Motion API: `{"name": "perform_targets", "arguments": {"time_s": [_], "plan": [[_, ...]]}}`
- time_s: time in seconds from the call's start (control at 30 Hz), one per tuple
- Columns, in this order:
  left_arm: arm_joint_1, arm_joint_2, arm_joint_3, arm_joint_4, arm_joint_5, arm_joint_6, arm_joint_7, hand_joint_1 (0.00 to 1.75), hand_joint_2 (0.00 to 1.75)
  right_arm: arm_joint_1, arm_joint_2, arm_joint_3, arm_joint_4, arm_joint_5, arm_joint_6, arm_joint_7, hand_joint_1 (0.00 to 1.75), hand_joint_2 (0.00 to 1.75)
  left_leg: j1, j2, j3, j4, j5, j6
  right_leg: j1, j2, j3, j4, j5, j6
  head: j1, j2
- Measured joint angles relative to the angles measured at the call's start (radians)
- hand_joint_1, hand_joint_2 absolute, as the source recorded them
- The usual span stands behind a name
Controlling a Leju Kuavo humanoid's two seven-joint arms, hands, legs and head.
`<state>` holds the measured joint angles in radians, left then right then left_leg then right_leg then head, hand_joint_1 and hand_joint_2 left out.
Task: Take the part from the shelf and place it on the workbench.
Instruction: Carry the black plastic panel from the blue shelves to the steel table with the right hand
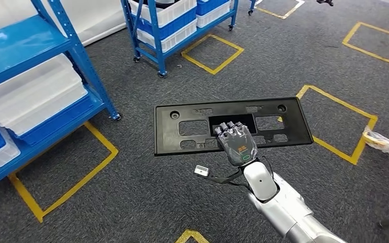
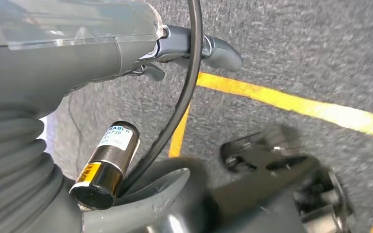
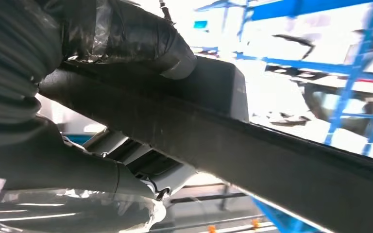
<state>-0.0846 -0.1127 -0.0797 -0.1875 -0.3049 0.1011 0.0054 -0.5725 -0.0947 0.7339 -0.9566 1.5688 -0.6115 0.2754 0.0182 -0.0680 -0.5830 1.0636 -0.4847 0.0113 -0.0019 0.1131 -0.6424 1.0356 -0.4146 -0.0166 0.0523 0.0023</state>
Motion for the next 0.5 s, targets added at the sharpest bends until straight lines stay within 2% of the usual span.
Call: {"name": "perform_targets", "arguments": {"time_s": [0.03,0.07,0.1,0.13,0.2,0.23,0.27,0.3,0.33,0.37,0.4,0.47,0.5], "plan": [[0.002,0.001,0.001,0.0,0.0,-0.001,0.0,0.0,1.75,0.0,-0.002,0.0,-0.002,0.0,0.0,0.002,1.62,1.75,-0.001,-0.018,0.01,-0.027,0.004,0.003,-0.003,0.013,-0.006,0.001,0.003,0.005,0.0,0.0],[0.003,0.001,0.002,0.0,-0.001,-0.002,0.0,0.0,1.75,0.0,-0.004,0.001,-0.003,0.0,0.0,0.004,1.62,1.75,-0.003,-0.024,0.012,-0.035,0.002,0.004,-0.008,0.026,-0.013,0.001,0.007,0.012,0.0,0.0],[0.002,0.001,0.002,0.0,-0.004,-0.002,0.0,0.0,1.75,0.001,-0.007,0.002,-0.004,0.0,0.0,0.005,1.62,1.75,-0.003,-0.013,0.016,-0.044,0.005,0.005,-0.011,0.038,-0.019,0.001,0.011,0.02,0.0,0.0],[0.0,0.001,0.002,0.0,-0.008,-0.002,-0.001,0.0,1.75,0.002,-0.012,0.004,-0.004,0.0,0.0,0.006,1.62,1.75,-0.003,0.0,0.019,-0.049,0.01,0.008,-0.012,0.031,-0.022,0.002,0.012,0.025,0.0,0.0],[-0.009,0.002,0.003,0.0,-0.017,-0.003,-0.004,0.0,1.75,0.0,-0.021,0.009,-0.005,0.0,0.001,0.007,1.62,1.75,0.001,0.027,0.027,-0.065,0.019,0.019,-0.009,-0.027,-0.043,0.041,-0.012,0.033,0.004,0.0],[-0.014,0.003,0.003,0.0,-0.019,-0.004,-0.006,0.0,1.75,-0.003,-0.024,0.012,-0.005,0.0,0.002,0.008,1.62,1.75,0.001,0.042,0.03,-0.069,0.021,0.023,-0.01,-0.064,-0.066,0.09,-0.038,0.036,0.006,0.0],[-0.017,0.003,0.003,-0.001,-0.022,-0.004,-0.007,0.0,1.75,-0.006,-0.025,0.014,-0.006,0.0,0.002,0.007,1.62,1.75,0.0,0.057,0.031,-0.07,0.02,0.026,-0.012,-0.088,-0.097,0.149,-0.067,0.041,0.008,0.0],[-0.019,0.004,0.003,-0.001,-0.023,-0.004,-0.007,0.0,1.75,-0.007,-0.026,0.015,-0.006,0.0,0.003,0.006,1.62,1.75,0.0,0.074,0.032,-0.069,0.018,0.027,-0.018,-0.098,-0.126,0.206,-0.089,0.046,0.008,0.0],[-0.022,0.005,0.003,-0.001,-0.026,-0.004,-0.009,0.0,1.75,-0.006,-0.027,0.016,-0.006,0.0,0.005,0.004,1.62,1.75,0.001,0.091,0.032,-0.069,0.016,0.026,-0.024,-0.103,-0.145,0.243,-0.097,0.051,0.008,0.0],[-0.025,0.006,0.003,-0.001,-0.028,-0.005,-0.011,0.0,1.75,-0.006,-0.029,0.017,-0.006,0.0,0.007,0.003,1.62,1.75,0.002,0.106,0.033,-0.068,0.014,0.023,-0.03,-0.108,-0.147,0.246,-0.088,0.056,0.008,0.0],[-0.03,0.006,0.003,-0.002,-0.03,-0.005,-0.014,0.0,1.75,-0.007,-0.031,0.017,-0.006,0.0,0.008,0.001,1.62,1.75,0.005,0.12,0.035,-0.066,0.01,0.018,-0.036,-0.116,-0.128,0.213,-0.064,0.061,0.008,0.0],[-0.042,0.006,0.003,-0.004,-0.033,-0.006,-0.021,0.0,1.75,-0.012,-0.035,0.017,-0.006,0.0,0.012,-0.002,1.62,1.75,0.007,0.143,0.036,-0.054,-0.002,0.002,-0.038,-0.159,-0.061,0.093,-0.012,0.069,0.008,0.0],[-0.048,0.007,0.003,-0.006,-0.034,-0.006,-0.023,0.0,1.75,-0.016,-0.036,0.017,-0.007,0.0,0.014,-0.003,1.62,1.75,0.005,0.152,0.036,-0.047,-0.01,-0.008,-0.036,-0.177,-0.036,0.048,0.001,0.066,0.007,0.0]]}}
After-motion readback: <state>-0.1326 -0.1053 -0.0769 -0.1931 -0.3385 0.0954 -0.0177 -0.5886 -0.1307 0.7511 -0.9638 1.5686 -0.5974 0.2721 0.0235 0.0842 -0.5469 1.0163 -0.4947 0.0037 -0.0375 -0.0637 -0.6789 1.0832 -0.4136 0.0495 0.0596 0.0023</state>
